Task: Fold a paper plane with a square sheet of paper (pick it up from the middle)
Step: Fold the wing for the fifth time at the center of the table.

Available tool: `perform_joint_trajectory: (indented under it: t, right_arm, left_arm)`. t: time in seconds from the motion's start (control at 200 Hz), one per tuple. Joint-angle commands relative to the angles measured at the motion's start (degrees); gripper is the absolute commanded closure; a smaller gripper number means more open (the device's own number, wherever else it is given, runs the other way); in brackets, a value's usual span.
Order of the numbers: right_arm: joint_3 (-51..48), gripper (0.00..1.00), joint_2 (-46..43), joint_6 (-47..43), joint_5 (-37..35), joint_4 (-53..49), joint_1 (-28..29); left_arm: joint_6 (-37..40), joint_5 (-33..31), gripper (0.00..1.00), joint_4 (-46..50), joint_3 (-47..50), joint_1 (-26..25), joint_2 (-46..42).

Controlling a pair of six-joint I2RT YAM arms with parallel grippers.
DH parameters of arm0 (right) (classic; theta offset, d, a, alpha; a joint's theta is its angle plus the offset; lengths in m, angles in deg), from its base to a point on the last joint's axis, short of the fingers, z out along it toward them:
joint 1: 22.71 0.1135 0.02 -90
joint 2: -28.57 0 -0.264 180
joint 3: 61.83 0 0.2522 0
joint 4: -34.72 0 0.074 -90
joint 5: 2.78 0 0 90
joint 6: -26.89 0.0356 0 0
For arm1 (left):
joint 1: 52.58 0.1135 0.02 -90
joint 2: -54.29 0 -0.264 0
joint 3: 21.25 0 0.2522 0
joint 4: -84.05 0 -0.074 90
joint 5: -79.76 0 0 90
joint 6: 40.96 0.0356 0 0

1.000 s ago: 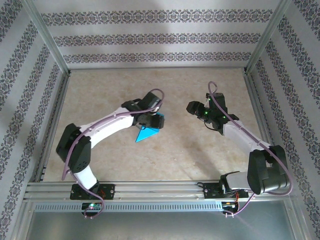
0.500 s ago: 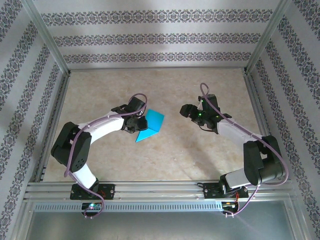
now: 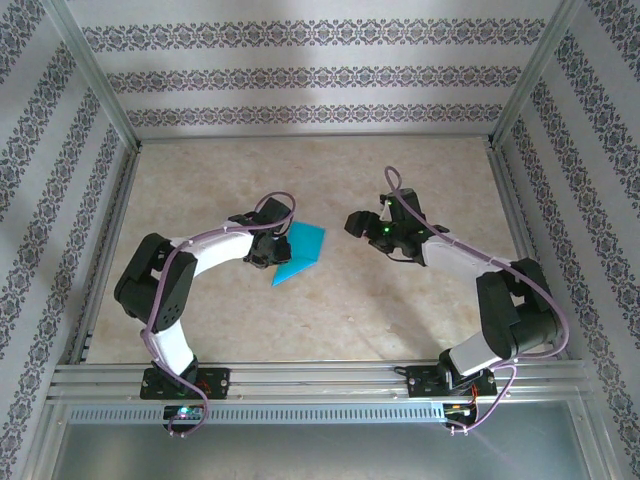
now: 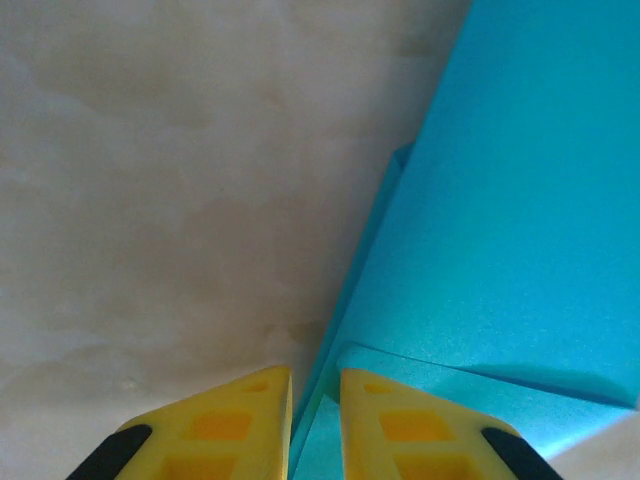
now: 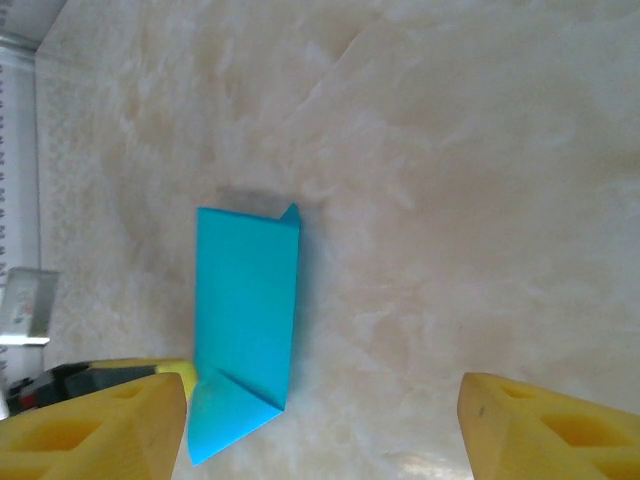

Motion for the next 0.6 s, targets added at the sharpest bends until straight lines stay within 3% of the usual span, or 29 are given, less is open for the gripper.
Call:
perform_joint_trajectory:
  t: [0.0, 0.595]
  right_arm:
    - [1.6, 0.28, 1.71, 3.15, 3.31, 2.54, 1.95]
    - [6.14, 0.46, 13.87, 21.31, 2.61, 1.93, 13.12]
  left_arm:
    - [-1.75, -2.55, 0.8, 2.16, -0.18, 0.52, 0.94]
    - [-2.51, -2.12, 0.8, 2.78, -0.09, 0.54, 2.7]
